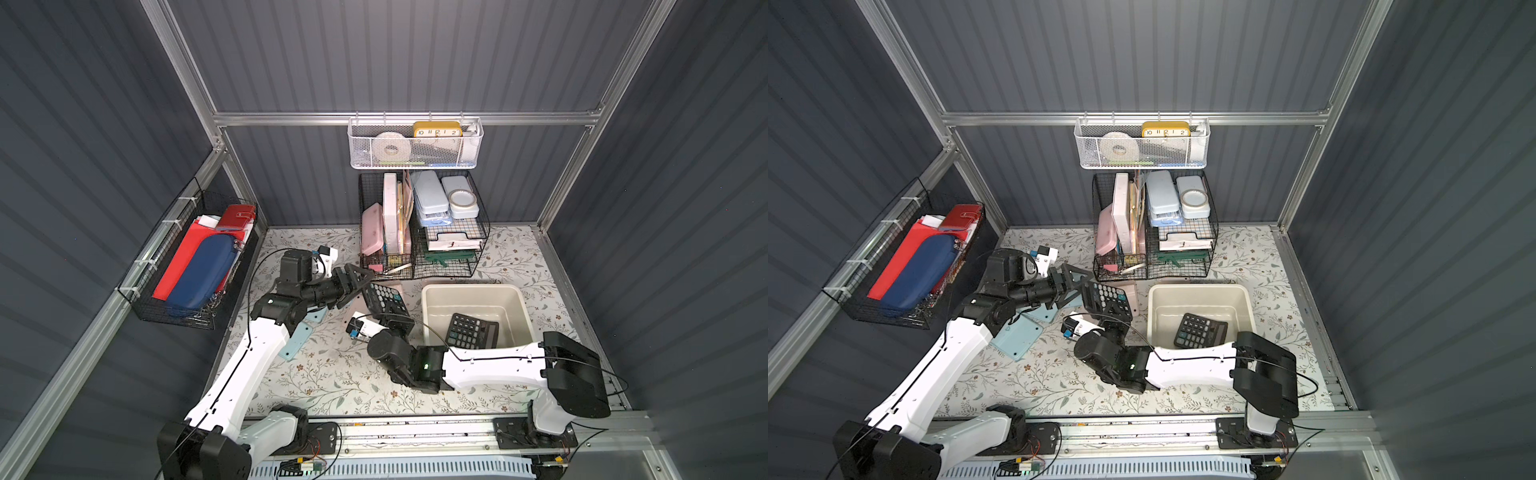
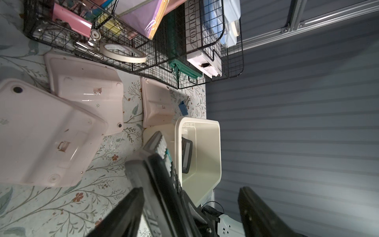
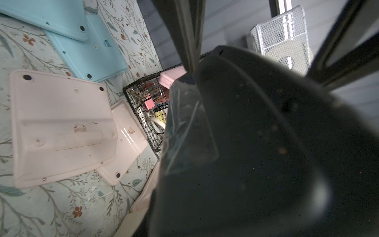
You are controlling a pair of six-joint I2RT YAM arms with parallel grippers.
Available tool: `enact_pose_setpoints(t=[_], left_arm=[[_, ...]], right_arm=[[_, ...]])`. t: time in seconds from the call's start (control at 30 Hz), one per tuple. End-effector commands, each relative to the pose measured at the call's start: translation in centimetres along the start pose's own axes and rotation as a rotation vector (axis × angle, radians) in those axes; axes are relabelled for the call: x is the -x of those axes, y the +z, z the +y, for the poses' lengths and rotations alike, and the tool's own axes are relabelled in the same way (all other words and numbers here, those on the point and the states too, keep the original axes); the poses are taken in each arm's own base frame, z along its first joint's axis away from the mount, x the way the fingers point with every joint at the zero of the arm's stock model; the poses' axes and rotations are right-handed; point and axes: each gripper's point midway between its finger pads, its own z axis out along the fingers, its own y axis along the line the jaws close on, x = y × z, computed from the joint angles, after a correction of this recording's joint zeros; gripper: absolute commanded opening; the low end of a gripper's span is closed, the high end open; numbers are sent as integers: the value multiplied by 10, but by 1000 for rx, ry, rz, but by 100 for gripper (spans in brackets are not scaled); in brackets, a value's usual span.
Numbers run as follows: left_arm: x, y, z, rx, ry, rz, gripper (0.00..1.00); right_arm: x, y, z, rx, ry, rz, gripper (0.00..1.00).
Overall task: Put the calculator in the storage box
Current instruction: Pick up the calculator at the center of the board.
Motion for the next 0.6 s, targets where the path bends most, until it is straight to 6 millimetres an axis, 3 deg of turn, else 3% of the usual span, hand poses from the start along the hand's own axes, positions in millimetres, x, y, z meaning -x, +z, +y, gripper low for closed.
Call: enact_pose_setpoints(t=[0.0,0.2,0.37,0.47,0.57], left_arm=[[-1,8,4,27,-17,27,62],[-4,19,3,46,-5,48,32],[-2,22,7,72,-7,42,17],[3,22,7,90,-1,30,10],[9,22,4,104,10,14,4]], right_arm=[[9,0,-17,-85,0,-7,14],[13,3,-21,-127,-28,-9,14],[13,4,-20,-138,-45,-2,18],[11,4,-20,-145,-47,5,28],[6,3,-20,-152,-41,17,53]])
